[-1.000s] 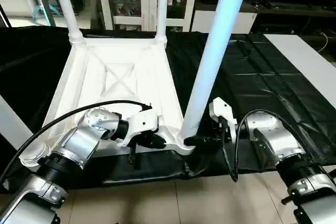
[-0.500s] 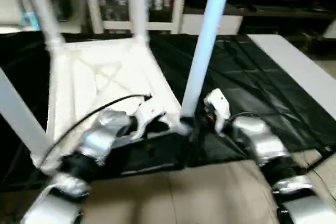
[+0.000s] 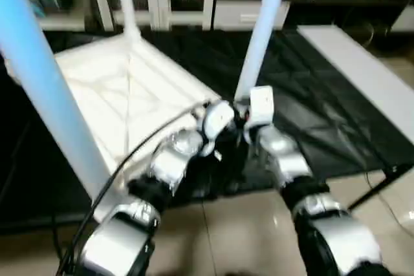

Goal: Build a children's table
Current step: Rotate leg to tighten

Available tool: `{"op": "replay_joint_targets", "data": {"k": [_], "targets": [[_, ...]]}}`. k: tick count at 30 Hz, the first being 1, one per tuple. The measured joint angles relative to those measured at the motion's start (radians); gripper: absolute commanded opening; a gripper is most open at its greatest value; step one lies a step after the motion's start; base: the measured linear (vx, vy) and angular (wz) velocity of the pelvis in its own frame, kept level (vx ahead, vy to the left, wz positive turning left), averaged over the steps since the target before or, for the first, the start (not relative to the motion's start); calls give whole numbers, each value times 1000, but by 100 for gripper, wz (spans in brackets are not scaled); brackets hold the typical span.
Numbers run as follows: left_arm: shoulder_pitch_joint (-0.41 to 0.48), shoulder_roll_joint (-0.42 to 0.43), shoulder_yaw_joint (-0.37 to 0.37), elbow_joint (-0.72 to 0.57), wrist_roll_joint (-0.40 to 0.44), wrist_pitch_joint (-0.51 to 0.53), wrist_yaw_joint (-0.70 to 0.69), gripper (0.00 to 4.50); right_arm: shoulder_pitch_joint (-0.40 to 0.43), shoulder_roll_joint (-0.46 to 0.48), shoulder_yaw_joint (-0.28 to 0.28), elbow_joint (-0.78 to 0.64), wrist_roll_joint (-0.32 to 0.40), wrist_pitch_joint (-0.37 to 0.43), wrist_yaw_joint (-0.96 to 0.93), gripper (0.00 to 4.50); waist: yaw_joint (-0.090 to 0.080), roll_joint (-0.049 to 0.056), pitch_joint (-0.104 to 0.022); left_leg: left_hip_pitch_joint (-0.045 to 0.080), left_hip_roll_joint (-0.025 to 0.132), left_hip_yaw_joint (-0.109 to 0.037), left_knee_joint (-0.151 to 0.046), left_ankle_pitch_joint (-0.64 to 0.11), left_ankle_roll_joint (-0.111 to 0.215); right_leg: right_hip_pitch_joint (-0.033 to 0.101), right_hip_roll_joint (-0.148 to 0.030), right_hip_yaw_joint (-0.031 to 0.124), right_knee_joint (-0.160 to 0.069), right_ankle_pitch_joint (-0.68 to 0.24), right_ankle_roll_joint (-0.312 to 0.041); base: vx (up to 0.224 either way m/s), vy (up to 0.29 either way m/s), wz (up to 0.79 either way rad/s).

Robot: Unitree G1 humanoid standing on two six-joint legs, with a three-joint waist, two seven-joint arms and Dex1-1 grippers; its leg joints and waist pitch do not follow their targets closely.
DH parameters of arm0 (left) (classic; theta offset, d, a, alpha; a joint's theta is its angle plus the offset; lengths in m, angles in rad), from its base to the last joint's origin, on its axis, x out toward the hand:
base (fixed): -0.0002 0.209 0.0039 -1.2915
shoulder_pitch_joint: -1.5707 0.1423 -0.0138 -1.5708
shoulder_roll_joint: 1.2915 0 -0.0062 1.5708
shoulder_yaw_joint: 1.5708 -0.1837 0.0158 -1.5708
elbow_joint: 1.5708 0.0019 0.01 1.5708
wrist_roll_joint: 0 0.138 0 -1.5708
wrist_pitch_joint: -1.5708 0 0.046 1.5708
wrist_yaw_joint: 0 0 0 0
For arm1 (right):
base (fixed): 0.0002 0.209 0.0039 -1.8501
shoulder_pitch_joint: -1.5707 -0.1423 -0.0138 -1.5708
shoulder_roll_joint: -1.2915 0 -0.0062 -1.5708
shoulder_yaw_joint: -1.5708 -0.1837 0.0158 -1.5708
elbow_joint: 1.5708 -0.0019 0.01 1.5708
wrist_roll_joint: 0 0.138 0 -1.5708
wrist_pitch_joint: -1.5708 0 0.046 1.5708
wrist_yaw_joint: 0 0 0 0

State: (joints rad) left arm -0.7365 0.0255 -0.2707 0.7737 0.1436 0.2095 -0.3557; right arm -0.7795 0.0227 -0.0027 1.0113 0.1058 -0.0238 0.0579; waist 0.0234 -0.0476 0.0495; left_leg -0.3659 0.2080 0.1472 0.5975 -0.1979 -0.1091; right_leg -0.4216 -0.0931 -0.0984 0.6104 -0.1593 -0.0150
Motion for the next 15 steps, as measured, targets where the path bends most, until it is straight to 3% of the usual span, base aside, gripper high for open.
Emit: {"op": "replay_joint_targets", "data": {"k": [7, 11, 12, 15], "targets": [[-9, 9, -21, 33, 12, -63, -5, 0, 3, -10, -15, 19, 1, -47, 35, 191, 8, 1, 1, 0, 0, 6, -2, 0, 0, -3, 0, 4, -1, 0, 0, 0, 0, 0], [-11, 27, -43, 57, 32, -147, -43, 0, 47, -37, -24, -22, 11, -69, 109, 191, 11, 3, 2, 0, 0, 7, -3, 0, 0, -3, 0, 4, -2, 0, 0, 0, 0, 0], [-11, 36, -45, 66, 34, -176, -57, 0, 54, -39, -27, -30, 12, -72, 125, 247, 12, 3, 2, 0, 1, 7, -4, 0, 0, -4, 0, 4, -2, 0, 0, 0, 0, 0], [-11, 50, -51, 84, 38, -230, -79, 0, 111, -68, -11, -110, 8, -72, 172, 267, 15, 3, 2, -1, 1, 7, -4, 0, 1, -4, 0, 4, -2, 0, 0, 0, 0, 0]]}}
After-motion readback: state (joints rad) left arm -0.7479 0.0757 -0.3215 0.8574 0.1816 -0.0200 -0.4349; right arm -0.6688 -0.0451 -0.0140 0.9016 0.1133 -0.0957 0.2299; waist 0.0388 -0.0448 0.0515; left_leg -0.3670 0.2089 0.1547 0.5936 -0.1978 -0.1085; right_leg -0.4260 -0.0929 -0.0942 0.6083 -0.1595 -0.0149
